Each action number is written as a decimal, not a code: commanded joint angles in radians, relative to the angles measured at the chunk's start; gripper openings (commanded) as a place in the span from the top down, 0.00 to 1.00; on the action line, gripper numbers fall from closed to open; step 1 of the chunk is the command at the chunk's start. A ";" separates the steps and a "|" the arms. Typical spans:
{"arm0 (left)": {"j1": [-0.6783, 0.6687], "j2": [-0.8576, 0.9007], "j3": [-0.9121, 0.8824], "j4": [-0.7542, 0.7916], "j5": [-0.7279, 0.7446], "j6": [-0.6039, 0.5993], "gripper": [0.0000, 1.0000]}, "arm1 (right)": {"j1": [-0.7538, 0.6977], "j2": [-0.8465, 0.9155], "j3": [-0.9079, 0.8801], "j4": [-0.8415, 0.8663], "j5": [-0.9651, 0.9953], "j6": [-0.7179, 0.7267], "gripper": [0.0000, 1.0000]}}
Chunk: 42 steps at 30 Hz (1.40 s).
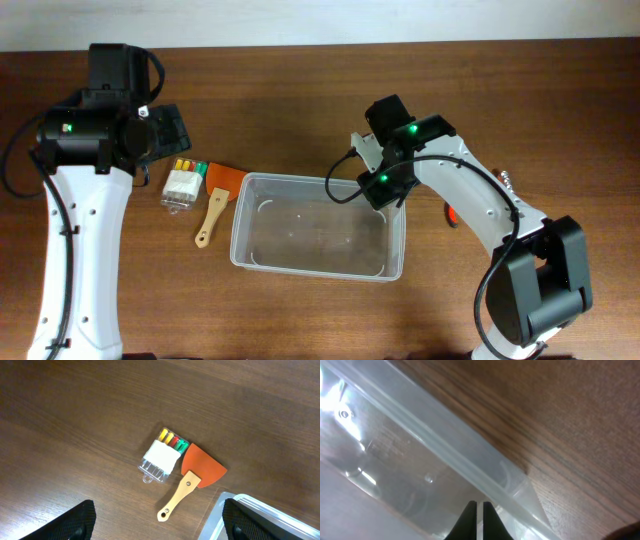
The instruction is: Pack container
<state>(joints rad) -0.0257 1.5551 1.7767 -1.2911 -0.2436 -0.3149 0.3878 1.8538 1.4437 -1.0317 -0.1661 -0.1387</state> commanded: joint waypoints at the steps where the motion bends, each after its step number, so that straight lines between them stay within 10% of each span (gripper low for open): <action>1: 0.003 -0.001 0.010 -0.004 0.010 -0.014 0.17 | 0.004 0.008 0.017 0.016 0.033 0.006 0.93; 36: 0.003 -0.001 0.010 -0.011 0.018 -0.013 0.13 | 0.005 -0.077 0.048 0.056 0.065 0.112 0.91; 39: 0.003 -0.001 0.010 -0.012 0.018 -0.013 0.07 | -0.003 -0.167 0.114 -0.004 0.090 0.131 0.73; 41: 0.003 -0.001 0.010 -0.012 0.018 -0.013 0.01 | -0.021 -0.227 0.160 -0.047 0.152 0.179 0.43; 42: 0.003 -0.001 0.010 -0.012 0.018 -0.013 0.01 | -0.036 -0.256 0.181 -0.070 0.183 0.205 0.05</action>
<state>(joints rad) -0.0257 1.5551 1.7767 -1.2991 -0.2344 -0.3195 0.3817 1.7508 1.5227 -1.0702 -0.0608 -0.0151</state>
